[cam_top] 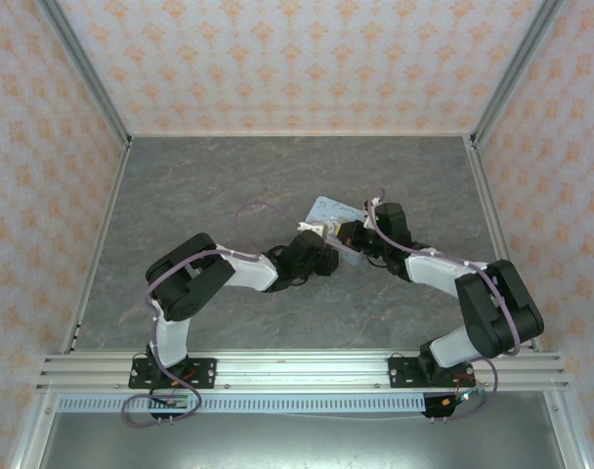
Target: Unlock the padlock with the key
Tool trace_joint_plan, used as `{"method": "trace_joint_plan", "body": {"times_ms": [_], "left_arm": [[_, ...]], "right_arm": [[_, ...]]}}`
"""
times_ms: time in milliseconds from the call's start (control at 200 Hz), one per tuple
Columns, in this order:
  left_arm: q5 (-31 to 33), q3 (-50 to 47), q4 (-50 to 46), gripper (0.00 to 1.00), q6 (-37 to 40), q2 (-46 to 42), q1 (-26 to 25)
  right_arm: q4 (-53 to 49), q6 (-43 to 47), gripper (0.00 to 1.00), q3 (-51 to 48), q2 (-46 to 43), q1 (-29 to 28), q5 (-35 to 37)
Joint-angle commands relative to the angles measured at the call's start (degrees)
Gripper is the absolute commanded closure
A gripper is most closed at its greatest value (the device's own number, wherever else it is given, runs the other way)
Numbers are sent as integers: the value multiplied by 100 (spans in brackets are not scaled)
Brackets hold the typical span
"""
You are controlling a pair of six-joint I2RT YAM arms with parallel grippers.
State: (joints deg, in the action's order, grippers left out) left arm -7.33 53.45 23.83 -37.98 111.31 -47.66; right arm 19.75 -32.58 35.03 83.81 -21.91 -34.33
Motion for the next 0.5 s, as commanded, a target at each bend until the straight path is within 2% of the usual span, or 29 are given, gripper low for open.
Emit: {"method": "trace_joint_plan", "body": {"times_ms": [0, 220, 360, 495], "left_arm": [[406, 78, -317, 66, -165, 267, -13], [570, 157, -539, 67, -245, 303, -42], [610, 122, -502, 74, -247, 228, -75], [576, 126, -629, 77, -157, 61, -95]], "right_arm": [[-402, -18, 100, -180, -15, -15, -4], [-395, -30, 100, -183, -55, -12, -4], [-472, 35, 100, -155, -218, -14, 26], [-841, 327, 100, -51, -709, -8, 172]]}}
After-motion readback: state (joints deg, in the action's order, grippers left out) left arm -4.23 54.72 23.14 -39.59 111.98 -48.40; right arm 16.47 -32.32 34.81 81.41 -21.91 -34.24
